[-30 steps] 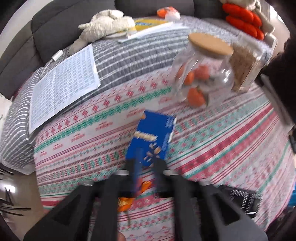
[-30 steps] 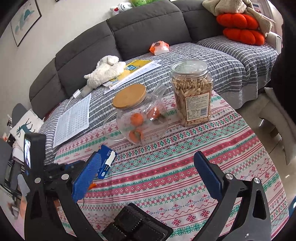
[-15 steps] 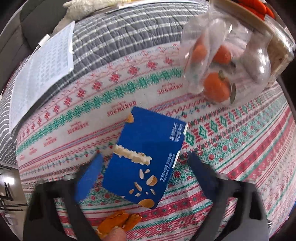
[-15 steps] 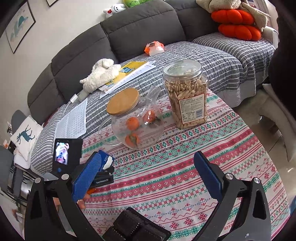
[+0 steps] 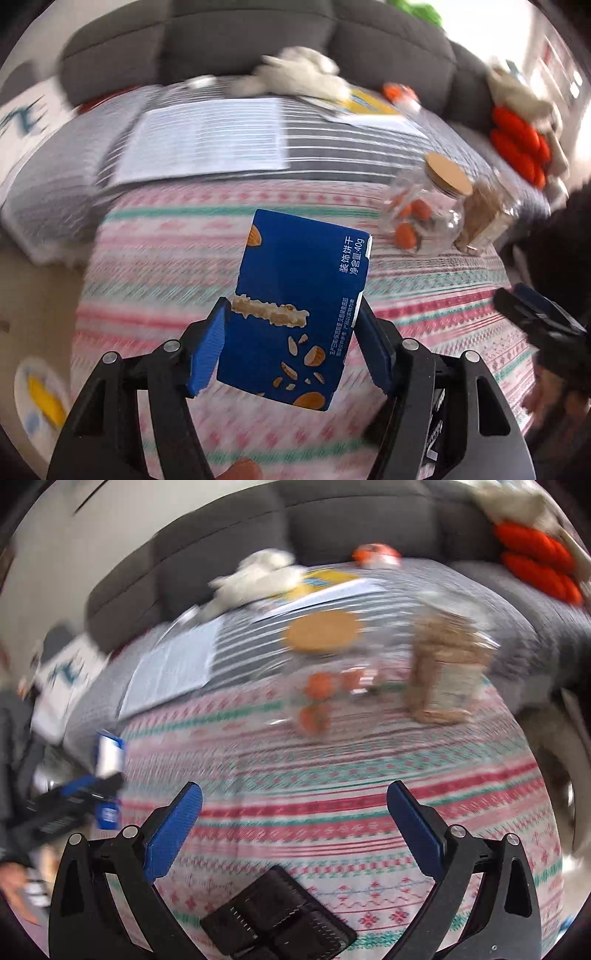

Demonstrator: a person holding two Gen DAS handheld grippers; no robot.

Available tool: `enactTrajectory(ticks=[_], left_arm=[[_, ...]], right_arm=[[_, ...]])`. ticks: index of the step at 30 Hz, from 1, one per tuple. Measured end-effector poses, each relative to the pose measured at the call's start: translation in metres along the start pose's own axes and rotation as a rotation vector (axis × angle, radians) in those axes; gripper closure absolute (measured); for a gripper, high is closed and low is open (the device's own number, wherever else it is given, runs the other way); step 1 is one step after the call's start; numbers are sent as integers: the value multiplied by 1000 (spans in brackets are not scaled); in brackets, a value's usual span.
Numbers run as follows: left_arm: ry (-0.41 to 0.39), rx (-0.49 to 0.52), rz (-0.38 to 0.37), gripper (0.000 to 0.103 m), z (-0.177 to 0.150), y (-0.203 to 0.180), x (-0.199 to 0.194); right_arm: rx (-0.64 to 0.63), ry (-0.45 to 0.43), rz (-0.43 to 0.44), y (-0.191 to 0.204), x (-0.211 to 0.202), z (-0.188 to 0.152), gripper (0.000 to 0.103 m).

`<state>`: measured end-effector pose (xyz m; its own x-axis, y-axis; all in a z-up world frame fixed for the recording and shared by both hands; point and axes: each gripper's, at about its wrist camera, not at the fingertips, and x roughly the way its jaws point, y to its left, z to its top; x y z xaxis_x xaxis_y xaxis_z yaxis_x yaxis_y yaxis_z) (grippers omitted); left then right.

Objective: Collect trash
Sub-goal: 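Grasp the orange peel with the right tool while the left tool holds the blue box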

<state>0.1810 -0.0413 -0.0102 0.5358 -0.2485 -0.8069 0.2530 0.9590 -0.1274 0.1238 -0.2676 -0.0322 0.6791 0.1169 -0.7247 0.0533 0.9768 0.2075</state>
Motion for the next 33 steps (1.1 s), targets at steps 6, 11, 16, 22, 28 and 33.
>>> enactTrajectory(ticks=[6, 11, 16, 22, 28, 33], left_arm=[[43, -140, 74, 38, -52, 65, -34], [-3, -168, 75, 38, -60, 104, -57], [3, -189, 79, 37, -66, 129, -61], [5, -200, 85, 37, -74, 148, -67], [18, -213, 71, 37, -74, 152, -64], [14, -206, 68, 37, -75, 147, -64]], right_arm=[[-451, 3, 36, 92, 32, -11, 7], [-813, 77, 71, 148, 77, -31, 18], [-957, 227, 137, 172, 120, -35, 39], [-969, 302, 205, 175, 148, -30, 50], [-893, 322, 245, 172, 154, -21, 65], [-826, 297, 218, 158, 138, -26, 70]])
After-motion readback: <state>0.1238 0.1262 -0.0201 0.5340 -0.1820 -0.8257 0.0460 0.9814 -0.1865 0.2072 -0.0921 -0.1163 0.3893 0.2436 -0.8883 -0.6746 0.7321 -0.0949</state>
